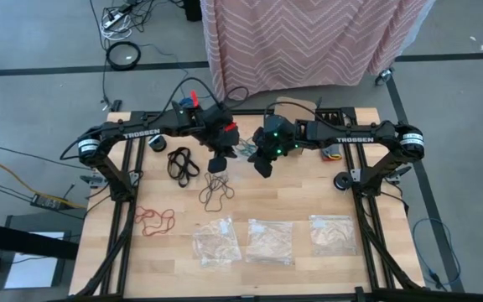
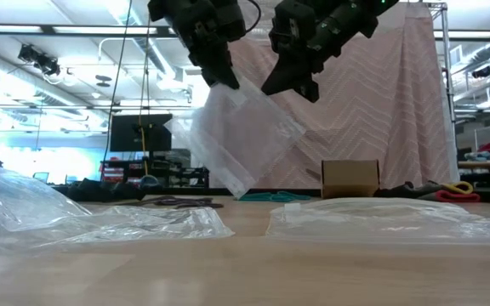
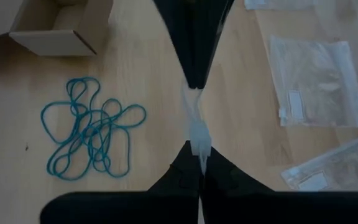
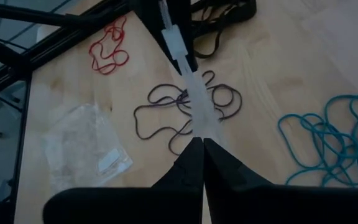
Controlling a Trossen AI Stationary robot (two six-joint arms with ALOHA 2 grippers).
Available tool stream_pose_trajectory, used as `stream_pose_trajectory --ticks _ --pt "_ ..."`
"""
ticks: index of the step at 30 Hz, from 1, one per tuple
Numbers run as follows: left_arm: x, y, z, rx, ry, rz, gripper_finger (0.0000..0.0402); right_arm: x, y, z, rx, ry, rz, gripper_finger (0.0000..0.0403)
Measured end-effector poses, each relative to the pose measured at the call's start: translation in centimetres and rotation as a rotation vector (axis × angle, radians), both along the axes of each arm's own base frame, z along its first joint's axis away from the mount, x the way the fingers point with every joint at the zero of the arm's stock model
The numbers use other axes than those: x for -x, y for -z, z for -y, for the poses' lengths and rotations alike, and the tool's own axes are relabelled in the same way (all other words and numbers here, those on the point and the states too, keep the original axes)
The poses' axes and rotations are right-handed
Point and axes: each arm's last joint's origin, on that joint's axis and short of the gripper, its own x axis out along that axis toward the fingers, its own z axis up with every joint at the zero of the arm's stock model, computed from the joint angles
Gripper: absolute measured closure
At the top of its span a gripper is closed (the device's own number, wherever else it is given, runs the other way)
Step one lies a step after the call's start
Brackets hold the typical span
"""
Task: Sort rubber bands
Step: Open the top transparent zip bag
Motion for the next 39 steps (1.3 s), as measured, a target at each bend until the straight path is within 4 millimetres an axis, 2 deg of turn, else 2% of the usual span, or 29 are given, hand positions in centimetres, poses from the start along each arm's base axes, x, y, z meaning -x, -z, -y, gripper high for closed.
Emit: stream_pose_trajectory --ticks 16,22,26,29,34,39 --pt "-0.4 -0.4 0.2 0.031 0.017 0.054 0.0402 0.2 0.1 0.4 0.013 0.013 -0.017 0.0403" --pt "-0.8 -2.3 -0.1 -0.038 -0.013 0.134 0.0402 0.2 0.1 0.3 0.008 -0.004 -0.013 0.0403" --pt "-0.8 -3.0 -0.1 -0.036 -0.003 0.154 0.0402 0.0 0.0 0.4 0.038 -0.003 0.007 0.0398" --pt "-0.8 -2.9 -0.1 -0.025 0.005 0.150 0.0402 -0.3 -0.5 0.4 0.042 -0.034 0.067 0.0374" --pt "-0.8 -2.8 -0.1 -0.021 0.008 0.145 0.0402 -0.7 -1.1 0.6 0.021 -0.074 0.158 0.0303" --pt "-0.8 -2.8 -0.1 -0.049 0.037 0.151 0.0402 -0.7 -1.2 0.7 -0.001 -0.095 0.168 0.0241"
